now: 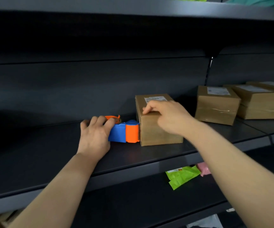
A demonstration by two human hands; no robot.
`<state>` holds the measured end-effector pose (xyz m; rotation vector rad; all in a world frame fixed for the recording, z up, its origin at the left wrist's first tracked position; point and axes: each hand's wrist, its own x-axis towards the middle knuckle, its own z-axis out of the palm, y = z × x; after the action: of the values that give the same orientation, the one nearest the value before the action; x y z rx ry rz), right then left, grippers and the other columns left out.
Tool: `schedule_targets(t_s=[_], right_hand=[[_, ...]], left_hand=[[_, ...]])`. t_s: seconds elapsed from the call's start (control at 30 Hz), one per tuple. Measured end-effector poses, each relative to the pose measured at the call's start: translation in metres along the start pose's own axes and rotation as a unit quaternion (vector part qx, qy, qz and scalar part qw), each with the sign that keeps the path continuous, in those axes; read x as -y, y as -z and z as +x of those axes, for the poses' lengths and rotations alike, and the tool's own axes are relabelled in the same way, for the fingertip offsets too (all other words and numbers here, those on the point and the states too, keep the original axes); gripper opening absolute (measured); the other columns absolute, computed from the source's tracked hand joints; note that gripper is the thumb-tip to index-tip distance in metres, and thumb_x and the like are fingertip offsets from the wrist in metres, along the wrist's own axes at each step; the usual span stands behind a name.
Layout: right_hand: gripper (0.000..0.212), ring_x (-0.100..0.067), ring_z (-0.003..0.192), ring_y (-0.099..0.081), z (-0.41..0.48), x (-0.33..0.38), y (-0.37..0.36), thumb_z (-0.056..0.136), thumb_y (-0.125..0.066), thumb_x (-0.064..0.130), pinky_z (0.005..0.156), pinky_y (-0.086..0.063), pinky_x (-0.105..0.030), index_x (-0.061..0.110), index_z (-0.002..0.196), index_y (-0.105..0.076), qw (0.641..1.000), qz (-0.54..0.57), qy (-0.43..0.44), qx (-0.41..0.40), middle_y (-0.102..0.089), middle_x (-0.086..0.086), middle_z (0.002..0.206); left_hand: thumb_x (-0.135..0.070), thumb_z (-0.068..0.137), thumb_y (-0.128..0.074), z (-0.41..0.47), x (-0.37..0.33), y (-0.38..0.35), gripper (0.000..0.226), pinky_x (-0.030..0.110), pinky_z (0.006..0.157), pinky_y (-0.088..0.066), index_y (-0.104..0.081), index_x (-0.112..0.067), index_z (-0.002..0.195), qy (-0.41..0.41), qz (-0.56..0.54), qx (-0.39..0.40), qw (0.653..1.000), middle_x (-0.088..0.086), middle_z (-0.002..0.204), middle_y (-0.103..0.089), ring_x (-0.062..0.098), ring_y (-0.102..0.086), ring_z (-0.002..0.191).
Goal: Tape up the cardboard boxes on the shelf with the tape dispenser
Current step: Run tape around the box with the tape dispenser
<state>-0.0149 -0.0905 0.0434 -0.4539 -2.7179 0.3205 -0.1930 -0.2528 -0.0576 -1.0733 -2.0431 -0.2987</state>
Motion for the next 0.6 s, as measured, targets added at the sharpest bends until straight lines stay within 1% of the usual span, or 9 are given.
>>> schedule_targets(t_s=[0.03, 0.07, 0.1, 0.17, 0.27, 0.4, 0.5, 0.57, 0.6], right_hand=[[0.044, -0.017, 0.115, -0.056, -0.002, 0.002, -0.012, 0.085, -0.044, 0.006, 0.093, -0.042, -0.035, 0.039, 0.11, -0.058, 0.997, -0.014, 0.006, -0.074, -0.061, 0.013, 0.124], [0.032, -0.02, 0.104, -0.062, -0.003, 0.001, -0.027, 0.086, -0.048, 0.014, 0.09, -0.041, -0.036, 0.033, 0.109, -0.061, 0.985, -0.049, 0.037, -0.164, -0.066, 0.008, 0.114], [0.024, -0.02, 0.095, -0.065, -0.003, -0.001, -0.043, 0.088, -0.05, 0.023, 0.086, -0.04, -0.037, 0.028, 0.107, -0.063, 0.967, -0.085, 0.072, -0.23, -0.069, 0.005, 0.105], [0.023, -0.021, 0.089, -0.063, 0.002, -0.01, -0.071, 0.09, -0.052, 0.037, 0.081, -0.035, -0.038, 0.021, 0.102, -0.065, 0.933, -0.148, 0.115, -0.306, -0.068, 0.001, 0.1], [0.025, -0.023, 0.085, -0.06, 0.023, -0.02, -0.089, 0.091, -0.053, 0.042, 0.077, -0.031, -0.039, 0.02, 0.095, -0.065, 0.91, -0.167, 0.112, -0.361, -0.065, -0.001, 0.092], [0.031, -0.023, 0.083, -0.061, 0.033, -0.015, -0.093, 0.092, -0.049, 0.045, 0.077, -0.03, -0.038, 0.019, 0.094, -0.067, 0.913, -0.159, 0.124, -0.355, -0.066, -0.001, 0.09], [0.031, -0.02, 0.086, -0.062, 0.028, -0.025, -0.085, 0.094, -0.047, 0.045, 0.079, -0.028, -0.037, 0.023, 0.093, -0.069, 0.902, -0.119, 0.133, -0.393, -0.069, 0.005, 0.092], [0.03, -0.02, 0.084, -0.059, 0.025, -0.037, -0.081, 0.095, -0.045, 0.04, 0.08, -0.027, -0.037, 0.023, 0.085, -0.068, 0.893, -0.072, 0.082, -0.436, -0.068, 0.006, 0.089], [0.032, -0.022, 0.083, -0.057, 0.025, -0.042, -0.08, 0.096, -0.044, 0.04, 0.081, -0.027, -0.038, 0.021, 0.082, -0.066, 0.895, -0.042, 0.044, -0.442, -0.067, 0.004, 0.087]], left_hand=[[0.001, 0.047, -0.075, 0.0, 0.0, 0.001, 0.069, 0.048, 0.078, -0.041, -0.061, -0.022, 0.111, 0.0, -0.003, 0.003, 1.0, 0.005, 0.09, -0.057, 0.033, -0.055, 0.088], [0.001, 0.047, -0.075, -0.001, 0.001, 0.001, 0.071, 0.048, 0.078, -0.041, -0.061, -0.022, 0.112, 0.002, -0.006, 0.007, 1.0, 0.005, 0.091, -0.057, 0.033, -0.055, 0.089], [0.001, 0.047, -0.075, 0.0, 0.0, 0.001, 0.071, 0.049, 0.079, -0.042, -0.061, -0.022, 0.113, 0.003, -0.01, 0.009, 1.0, 0.004, 0.092, -0.058, 0.033, -0.054, 0.089], [0.001, 0.047, -0.074, -0.001, 0.0, 0.0, 0.073, 0.049, 0.079, -0.042, -0.062, -0.022, 0.115, 0.005, -0.015, 0.012, 1.0, 0.004, 0.093, -0.058, 0.033, -0.054, 0.09], [0.0, 0.047, -0.072, -0.001, 0.001, -0.002, 0.072, 0.049, 0.078, -0.043, -0.062, -0.021, 0.116, 0.018, -0.02, 0.014, 1.0, 0.005, 0.093, -0.057, 0.034, -0.054, 0.09], [-0.001, 0.049, -0.071, 0.002, 0.002, -0.002, 0.07, 0.048, 0.078, -0.042, -0.062, -0.018, 0.116, 0.039, -0.016, 0.033, 0.999, 0.007, 0.093, -0.057, 0.035, -0.053, 0.091], [0.001, 0.049, -0.071, -0.001, 0.002, -0.001, 0.071, 0.047, 0.076, -0.042, -0.061, -0.019, 0.116, 0.032, -0.024, 0.026, 0.999, 0.006, 0.094, -0.057, 0.034, -0.053, 0.09], [0.002, 0.049, -0.071, -0.001, 0.004, -0.001, 0.073, 0.048, 0.076, -0.042, -0.061, -0.021, 0.117, 0.021, -0.03, 0.023, 0.999, 0.005, 0.094, -0.057, 0.033, -0.053, 0.091], [0.003, 0.049, -0.071, 0.0, 0.003, -0.001, 0.073, 0.048, 0.077, -0.042, -0.061, -0.022, 0.117, 0.021, -0.035, 0.023, 0.999, 0.005, 0.095, -0.057, 0.033, -0.054, 0.091]])
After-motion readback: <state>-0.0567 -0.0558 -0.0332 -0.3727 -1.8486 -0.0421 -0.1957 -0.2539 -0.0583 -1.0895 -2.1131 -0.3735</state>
